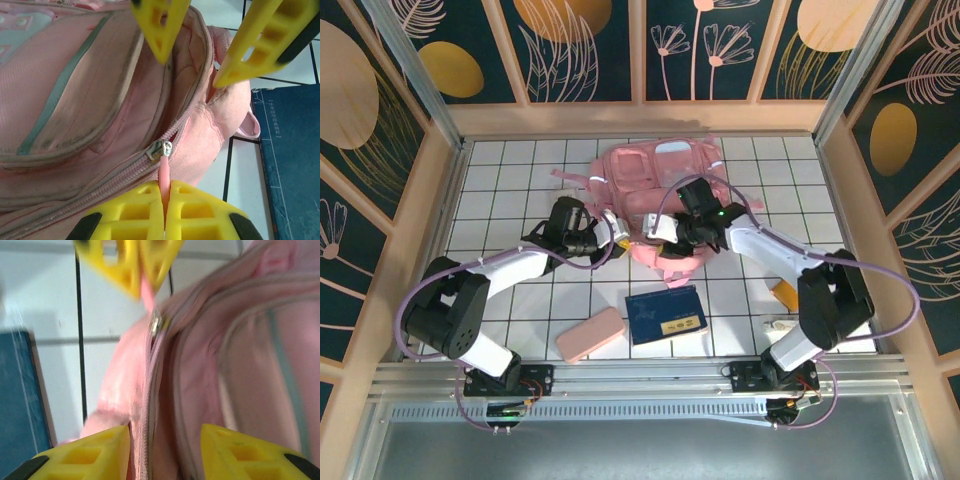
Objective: Pack books, pencil case, and school supplies into a backpack
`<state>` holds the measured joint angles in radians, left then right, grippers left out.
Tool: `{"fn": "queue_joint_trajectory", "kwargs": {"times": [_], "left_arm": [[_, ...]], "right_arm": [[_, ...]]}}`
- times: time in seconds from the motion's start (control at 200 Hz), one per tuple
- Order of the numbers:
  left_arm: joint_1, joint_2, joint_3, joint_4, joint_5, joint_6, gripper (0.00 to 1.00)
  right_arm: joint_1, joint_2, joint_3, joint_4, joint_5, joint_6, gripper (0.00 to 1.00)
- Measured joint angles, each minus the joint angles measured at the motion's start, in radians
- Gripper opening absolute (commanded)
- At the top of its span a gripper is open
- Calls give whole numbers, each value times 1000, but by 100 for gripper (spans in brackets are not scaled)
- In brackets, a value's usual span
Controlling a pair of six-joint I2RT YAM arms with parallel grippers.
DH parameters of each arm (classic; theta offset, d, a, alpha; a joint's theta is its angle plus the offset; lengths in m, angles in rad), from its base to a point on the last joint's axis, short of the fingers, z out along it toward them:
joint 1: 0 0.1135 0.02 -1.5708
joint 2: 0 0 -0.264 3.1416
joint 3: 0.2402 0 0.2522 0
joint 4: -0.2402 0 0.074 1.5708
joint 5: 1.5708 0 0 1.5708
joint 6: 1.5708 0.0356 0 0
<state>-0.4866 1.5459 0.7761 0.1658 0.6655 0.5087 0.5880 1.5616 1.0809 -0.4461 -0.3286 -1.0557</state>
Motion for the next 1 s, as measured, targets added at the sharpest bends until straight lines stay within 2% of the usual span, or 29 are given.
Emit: {"fn": "queue_joint_trajectory", "kwargs": {"times": [0.11, 0.18, 0.31, 0.525, 0.611, 0.701, 0.776, 0.821, 0.906, 1.001], "left_arm": [[0, 0, 18, -21, 7, 19, 0], [0, 0, 24, -26, 8, 29, 0], [0, 0, 28, -38, 8, 50, 0], [0, 0, 37, -61, 8, 71, 0], [0, 0, 38, -65, 8, 76, 0], [0, 0, 38, -66, 8, 87, 0], [0, 0, 38, -67, 7, 95, 0], [0, 0, 38, -70, 7, 101, 0], [0, 0, 38, -74, 8, 109, 0], [0, 0, 38, -74, 8, 115, 0]], "right_arm": [[-56, -8, -5, -47, 45, -116, 54], [-104, -24, -16, -53, 73, -172, 53], [-150, -71, -77, -40, 128, -239, 43], [-143, -74, -153, 21, 181, -283, 22], [-132, -74, -170, 58, 206, -299, 18], [-123, -74, -176, 80, 231, -304, 19], [-122, -76, -176, 92, 238, -313, 33], [-124, -81, -176, 97, 240, -325, 36], [-132, -87, -164, 87, 234, -335, 36], [-154, -87, -142, 61, 217, -346, 28]]}}
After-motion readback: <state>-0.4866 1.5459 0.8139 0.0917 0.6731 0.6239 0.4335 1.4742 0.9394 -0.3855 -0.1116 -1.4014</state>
